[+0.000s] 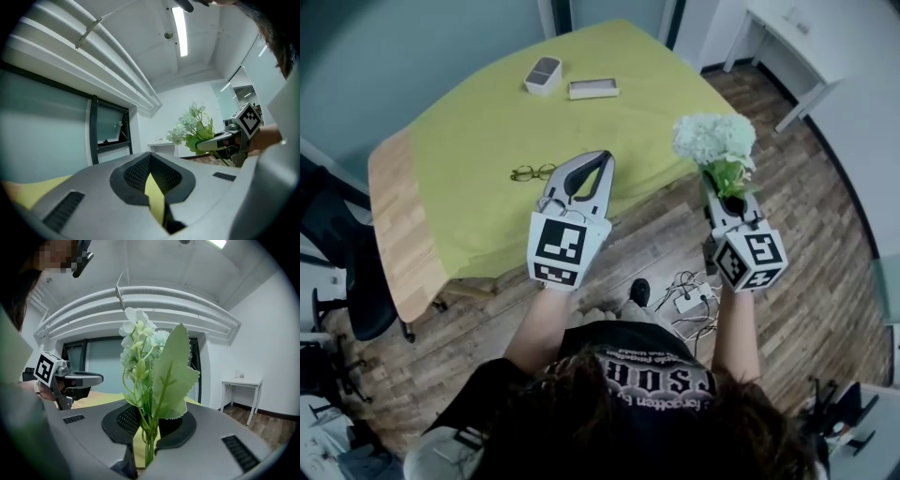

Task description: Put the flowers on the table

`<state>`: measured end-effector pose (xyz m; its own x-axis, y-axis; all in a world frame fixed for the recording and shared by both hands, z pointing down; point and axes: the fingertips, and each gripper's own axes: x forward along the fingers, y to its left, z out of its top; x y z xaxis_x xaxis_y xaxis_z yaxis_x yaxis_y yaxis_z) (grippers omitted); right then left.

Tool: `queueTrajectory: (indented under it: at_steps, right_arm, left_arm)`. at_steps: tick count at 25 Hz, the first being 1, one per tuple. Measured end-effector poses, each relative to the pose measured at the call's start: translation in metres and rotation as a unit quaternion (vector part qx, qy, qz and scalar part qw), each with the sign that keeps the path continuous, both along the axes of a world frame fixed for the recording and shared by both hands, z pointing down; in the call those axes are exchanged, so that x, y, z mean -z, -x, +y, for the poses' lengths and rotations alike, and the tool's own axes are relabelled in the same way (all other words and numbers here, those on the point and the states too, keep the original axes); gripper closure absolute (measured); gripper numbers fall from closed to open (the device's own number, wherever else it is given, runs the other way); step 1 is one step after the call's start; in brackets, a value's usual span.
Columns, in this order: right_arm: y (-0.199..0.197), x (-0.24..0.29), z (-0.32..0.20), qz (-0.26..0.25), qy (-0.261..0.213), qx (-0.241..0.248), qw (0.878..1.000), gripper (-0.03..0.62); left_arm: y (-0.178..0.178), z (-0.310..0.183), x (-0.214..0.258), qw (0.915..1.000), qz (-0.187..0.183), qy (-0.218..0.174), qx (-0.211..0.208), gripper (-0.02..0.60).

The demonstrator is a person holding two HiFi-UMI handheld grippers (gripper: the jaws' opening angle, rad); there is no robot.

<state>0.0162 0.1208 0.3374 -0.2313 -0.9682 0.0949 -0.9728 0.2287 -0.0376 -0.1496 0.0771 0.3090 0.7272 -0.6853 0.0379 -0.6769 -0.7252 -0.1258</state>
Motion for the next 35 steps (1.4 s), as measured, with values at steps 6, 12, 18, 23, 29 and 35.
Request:
queueTrajectory:
  at_steps: [6, 12, 18, 23, 29, 35]
  right_arm:
    - [-0.025, -0.003, -0.037, 0.005, 0.002, 0.018, 1.000, 0.523]
    - [-0.065, -0.001, -0.075, 0.008, 0.003, 0.030, 1.000, 0.524]
    - [-0.101, -0.006, -0.103, 0.008, 0.008, 0.045, 0.999, 0.523]
    - [-0.118, -0.011, -0.120, 0.005, 0.011, 0.061, 0.998, 0.523]
    - [-0.133, -0.017, -0.135, -0.004, 0.014, 0.068, 0.998, 0.524]
    - [-0.141, -0.023, -0.162, -0.004, 0.019, 0.070, 0.997, 0.523]
  left_arm:
    - [-0.027, -0.033, -0.001, 0.9999, -0.001, 0.001, 0.015, 0.578]
    - [-0.064, -0.066, 0.003, 0.9996, -0.001, -0.001, 0.028, 0.578]
    - [-0.102, -0.090, 0.000, 0.9992, -0.007, 0.000, 0.039, 0.578]
    - [-0.118, -0.104, -0.003, 0.9984, -0.014, 0.001, 0.055, 0.578]
    - [-0.131, -0.116, -0.006, 0.9978, -0.025, 0.002, 0.061, 0.578]
    - [-0.137, -0.140, -0.012, 0.9975, -0.033, 0.008, 0.063, 0.578]
